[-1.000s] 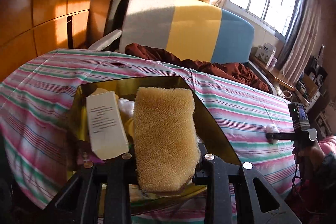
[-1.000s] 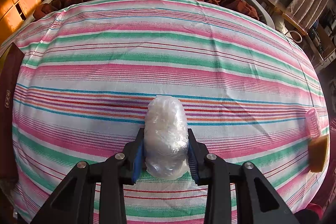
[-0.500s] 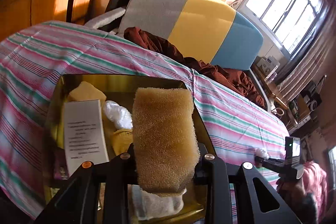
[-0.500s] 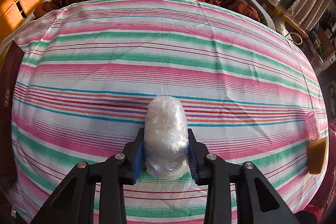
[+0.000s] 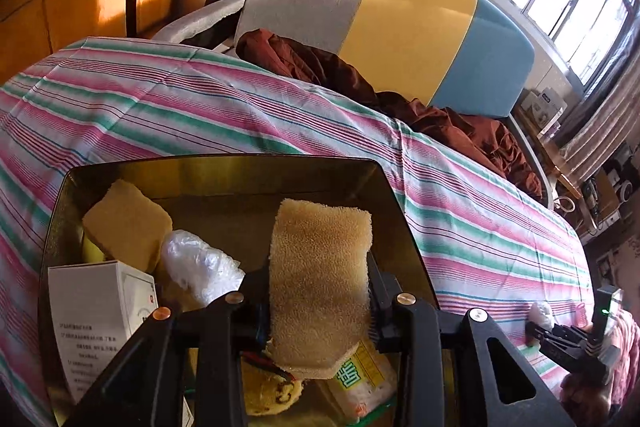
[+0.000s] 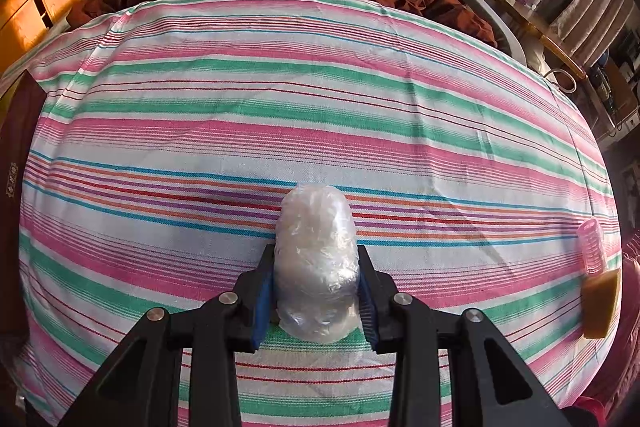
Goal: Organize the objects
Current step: 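Carry yellow sponge block into gold tray and open left tool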
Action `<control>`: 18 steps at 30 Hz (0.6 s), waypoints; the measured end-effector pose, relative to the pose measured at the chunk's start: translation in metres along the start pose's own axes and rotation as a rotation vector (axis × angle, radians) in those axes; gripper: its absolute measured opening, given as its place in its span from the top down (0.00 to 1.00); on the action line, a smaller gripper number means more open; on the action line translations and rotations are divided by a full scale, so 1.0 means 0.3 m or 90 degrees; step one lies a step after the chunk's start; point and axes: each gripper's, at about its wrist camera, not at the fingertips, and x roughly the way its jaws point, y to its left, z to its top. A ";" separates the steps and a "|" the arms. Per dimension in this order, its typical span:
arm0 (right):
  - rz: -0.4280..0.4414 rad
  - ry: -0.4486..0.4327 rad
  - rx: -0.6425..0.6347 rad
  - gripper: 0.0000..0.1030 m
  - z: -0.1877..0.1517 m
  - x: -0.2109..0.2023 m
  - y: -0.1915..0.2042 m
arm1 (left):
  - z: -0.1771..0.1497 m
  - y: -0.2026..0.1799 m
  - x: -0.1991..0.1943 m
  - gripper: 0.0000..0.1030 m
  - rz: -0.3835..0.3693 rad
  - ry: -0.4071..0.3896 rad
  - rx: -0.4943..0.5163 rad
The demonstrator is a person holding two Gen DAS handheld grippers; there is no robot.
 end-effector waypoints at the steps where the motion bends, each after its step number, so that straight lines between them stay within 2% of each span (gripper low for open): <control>1: 0.001 0.000 0.001 0.65 0.001 0.000 -0.001 | 0.000 0.003 0.007 0.65 0.003 0.002 -0.001; 2: 0.001 0.000 0.000 0.65 0.002 0.001 -0.001 | -0.002 0.005 0.009 0.65 0.006 0.002 0.000; 4: -0.002 0.000 -0.003 0.65 0.001 -0.003 0.004 | -0.007 0.005 0.007 0.58 0.012 0.000 0.010; 6: -0.003 -0.001 -0.004 0.65 0.001 -0.002 0.006 | -0.004 -0.005 -0.002 0.43 0.009 -0.010 0.026; 12: -0.002 0.000 -0.002 0.65 -0.002 -0.005 0.006 | 0.010 -0.017 -0.078 0.42 0.007 -0.047 0.037; 18: -0.007 -0.001 -0.006 0.65 -0.002 -0.003 0.009 | -0.109 0.003 -0.188 0.42 0.027 -0.069 0.064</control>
